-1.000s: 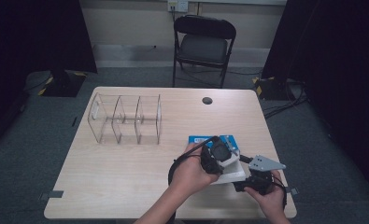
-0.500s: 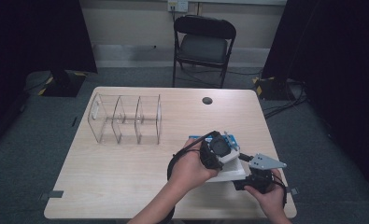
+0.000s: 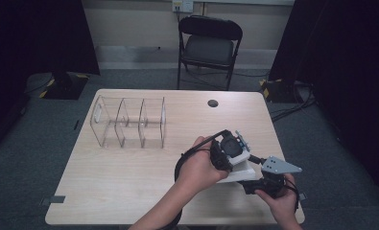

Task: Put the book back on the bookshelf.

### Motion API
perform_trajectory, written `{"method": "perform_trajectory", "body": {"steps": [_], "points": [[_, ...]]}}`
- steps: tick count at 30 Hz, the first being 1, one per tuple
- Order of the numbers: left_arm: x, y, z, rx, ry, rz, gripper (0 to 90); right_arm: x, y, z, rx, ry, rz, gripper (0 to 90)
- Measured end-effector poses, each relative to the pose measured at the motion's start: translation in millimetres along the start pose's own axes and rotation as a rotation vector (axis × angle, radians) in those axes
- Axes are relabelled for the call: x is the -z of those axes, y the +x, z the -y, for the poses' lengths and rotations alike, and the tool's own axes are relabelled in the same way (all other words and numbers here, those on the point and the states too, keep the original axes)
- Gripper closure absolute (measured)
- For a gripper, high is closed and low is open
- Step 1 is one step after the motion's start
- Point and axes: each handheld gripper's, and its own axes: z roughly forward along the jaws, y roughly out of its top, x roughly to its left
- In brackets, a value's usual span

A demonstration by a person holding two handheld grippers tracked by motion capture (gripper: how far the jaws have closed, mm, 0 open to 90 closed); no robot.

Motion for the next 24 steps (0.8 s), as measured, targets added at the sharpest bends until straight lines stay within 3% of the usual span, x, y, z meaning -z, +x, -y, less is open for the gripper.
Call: {"method": "perform_trajectory", "body": {"steps": [9,17,24], "points": [[3.7,4.5,-5.7,-0.007,-0.003,0.016,75.2,2.6,-3.0,-9.0,-0.001,-0.007,0.016,11.7],[-2.6,3.2,-6.6,-0.008,-0.016,0.06,74.4,5.4,-5.8,-6.3,0.018,0.007,0.021,11.7],[2.4,1.0,-9.5,-0.017,-0.003,0.036,75.7,5.8,-5.5,-4.7,0.008,-0.014,0.022,11.6]]}}
